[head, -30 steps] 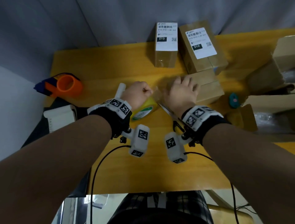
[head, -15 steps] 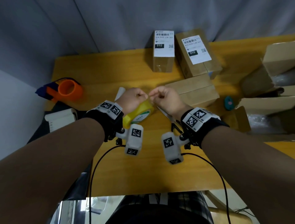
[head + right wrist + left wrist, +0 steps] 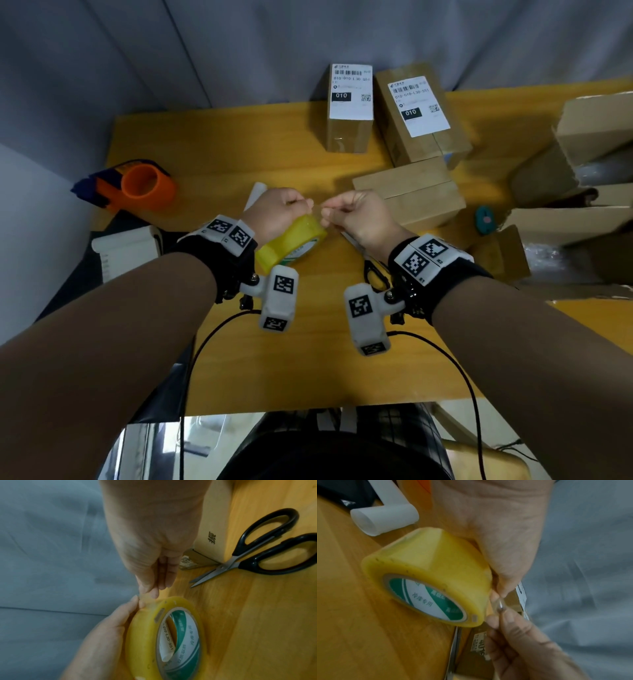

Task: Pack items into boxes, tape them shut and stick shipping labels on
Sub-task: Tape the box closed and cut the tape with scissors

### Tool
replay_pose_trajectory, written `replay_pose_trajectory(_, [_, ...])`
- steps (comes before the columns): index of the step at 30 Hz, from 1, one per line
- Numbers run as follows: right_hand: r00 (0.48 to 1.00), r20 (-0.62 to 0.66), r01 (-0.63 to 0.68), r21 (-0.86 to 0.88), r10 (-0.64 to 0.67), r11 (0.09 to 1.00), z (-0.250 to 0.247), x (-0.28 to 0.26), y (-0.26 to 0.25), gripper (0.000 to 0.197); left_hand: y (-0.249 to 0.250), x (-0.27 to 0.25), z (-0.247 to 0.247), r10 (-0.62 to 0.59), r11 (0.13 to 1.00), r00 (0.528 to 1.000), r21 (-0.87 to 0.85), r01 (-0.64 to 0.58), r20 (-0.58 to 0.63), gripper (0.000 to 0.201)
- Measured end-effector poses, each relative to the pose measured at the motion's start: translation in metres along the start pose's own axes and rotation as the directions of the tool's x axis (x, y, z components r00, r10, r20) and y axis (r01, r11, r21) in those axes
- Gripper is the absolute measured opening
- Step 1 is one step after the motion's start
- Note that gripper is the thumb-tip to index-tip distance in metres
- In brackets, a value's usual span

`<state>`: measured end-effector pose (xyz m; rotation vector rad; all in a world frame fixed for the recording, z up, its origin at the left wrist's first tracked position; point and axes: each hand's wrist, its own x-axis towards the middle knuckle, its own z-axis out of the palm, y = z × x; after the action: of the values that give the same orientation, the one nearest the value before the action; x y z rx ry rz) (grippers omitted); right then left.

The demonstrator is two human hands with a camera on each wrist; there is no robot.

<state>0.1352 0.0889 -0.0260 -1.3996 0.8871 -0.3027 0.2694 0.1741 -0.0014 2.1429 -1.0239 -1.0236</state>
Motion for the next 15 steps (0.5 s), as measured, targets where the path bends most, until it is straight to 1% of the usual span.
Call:
replay_pose_trajectory(2, [1.0,-0.003,0.014,-0.06,-0.014,0.998,0.002,0.0,0.0,0.021,0.002,0.001,0.003,0.022,0.998,1.0,0.064,-0.022,0.004,0.028])
replay_pose_trajectory(3, [1.0,-0.004,0.022,-0.104,-0.023,0.994,0.002,0.0,-0.001,0.024,0.001,0.002,0.004,0.049,0.993,0.999,0.107,-0.048,-0.004,0.03])
replay_pose_trajectory(5, [0.999,-0.008,0.046,-0.231,-0.05,0.972,0.0,-0.001,-0.004,0.022,-0.003,0.001,0.007,0.084,0.985,0.996,0.153,-0.08,-0.017,0.028])
replay_pose_trajectory(7, [0.997,0.006,0.077,-0.368,-0.081,0.927,-0.006,-0.002,-0.006,0.016,-0.005,-0.002,0.01,0.054,0.993,0.998,0.11,-0.051,-0.026,0.017])
replay_pose_trajectory(8, [0.995,0.021,0.098,-0.423,-0.098,0.901,-0.008,-0.004,-0.007,0.015,-0.004,-0.005,0.01,0.014,0.996,0.999,0.09,-0.011,-0.029,0.031])
replay_pose_trajectory(9, [0.993,0.034,0.119,-0.474,-0.117,0.872,-0.009,-0.006,-0.007,0.015,-0.003,-0.007,0.009,-0.017,0.996,1.0,0.085,0.019,-0.026,0.049])
replay_pose_trajectory(10, [0.989,0.043,0.141,-0.524,-0.139,0.84,-0.01,-0.008,-0.007,0.015,-0.001,-0.008,0.008,-0.041,0.993,0.999,0.108,0.042,-0.009,0.062])
replay_pose_trajectory(11, [0.987,0.043,0.151,-0.571,-0.155,0.807,-0.011,-0.009,-0.006,0.013,0.0,-0.008,0.006,-0.047,0.986,0.999,0.158,0.044,0.015,0.069])
replay_pose_trajectory(12, [0.987,0.035,0.147,-0.602,-0.157,0.785,-0.013,-0.009,-0.004,0.014,0.003,-0.011,0.004,-0.06,0.975,0.997,0.215,0.046,0.055,0.07])
replay_pose_trajectory(13, [0.991,0.028,0.119,-0.607,-0.129,0.785,-0.017,-0.009,-0.002,0.016,0.005,-0.012,0.003,-0.064,0.964,0.994,0.264,0.039,0.089,0.068])
replay_pose_trajectory(15, [0.998,0.045,0.066,-0.583,-0.049,0.81,-0.022,-0.012,0.001,0.027,0.011,-0.019,0.006,-0.056,0.949,0.989,0.316,0.01,0.138,0.061])
